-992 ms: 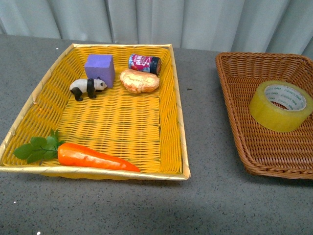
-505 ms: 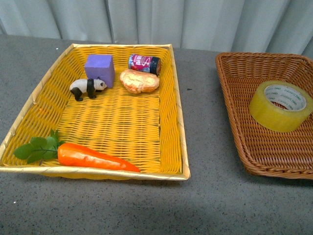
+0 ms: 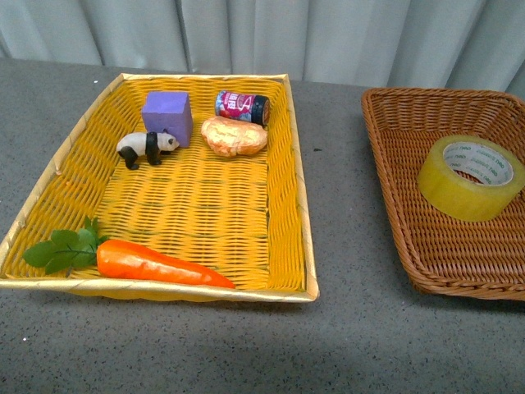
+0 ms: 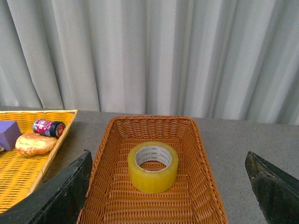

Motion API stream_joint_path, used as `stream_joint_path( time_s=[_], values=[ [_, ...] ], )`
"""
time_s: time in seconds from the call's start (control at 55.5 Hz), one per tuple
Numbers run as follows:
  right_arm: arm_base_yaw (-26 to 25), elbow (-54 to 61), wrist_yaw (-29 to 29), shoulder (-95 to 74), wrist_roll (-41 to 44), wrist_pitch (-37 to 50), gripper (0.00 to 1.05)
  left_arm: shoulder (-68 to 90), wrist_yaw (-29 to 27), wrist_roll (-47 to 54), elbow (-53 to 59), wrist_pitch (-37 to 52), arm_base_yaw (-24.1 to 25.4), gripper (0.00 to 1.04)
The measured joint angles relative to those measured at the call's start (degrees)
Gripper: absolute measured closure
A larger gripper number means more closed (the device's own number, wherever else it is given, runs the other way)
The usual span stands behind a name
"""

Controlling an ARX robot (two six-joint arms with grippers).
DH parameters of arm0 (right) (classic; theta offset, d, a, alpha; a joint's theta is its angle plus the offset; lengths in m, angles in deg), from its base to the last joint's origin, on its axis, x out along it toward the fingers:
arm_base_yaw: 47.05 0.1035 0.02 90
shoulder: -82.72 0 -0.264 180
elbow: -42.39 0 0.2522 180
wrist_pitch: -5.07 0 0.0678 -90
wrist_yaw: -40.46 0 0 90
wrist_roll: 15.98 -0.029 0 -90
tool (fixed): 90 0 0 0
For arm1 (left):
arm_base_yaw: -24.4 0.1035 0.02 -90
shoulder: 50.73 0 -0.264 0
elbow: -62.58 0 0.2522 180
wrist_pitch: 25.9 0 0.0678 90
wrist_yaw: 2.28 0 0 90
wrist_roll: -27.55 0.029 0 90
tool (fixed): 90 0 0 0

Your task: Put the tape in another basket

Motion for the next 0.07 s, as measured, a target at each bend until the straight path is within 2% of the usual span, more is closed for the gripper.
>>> stream_joint_path(
  time_s=[0.072],
  values=[
    [0.00,0.00,0.00,0.00,0.00,0.00,0.09,0.00,0.00,0.00,0.00,0.00,0.00,0.07]
  ],
)
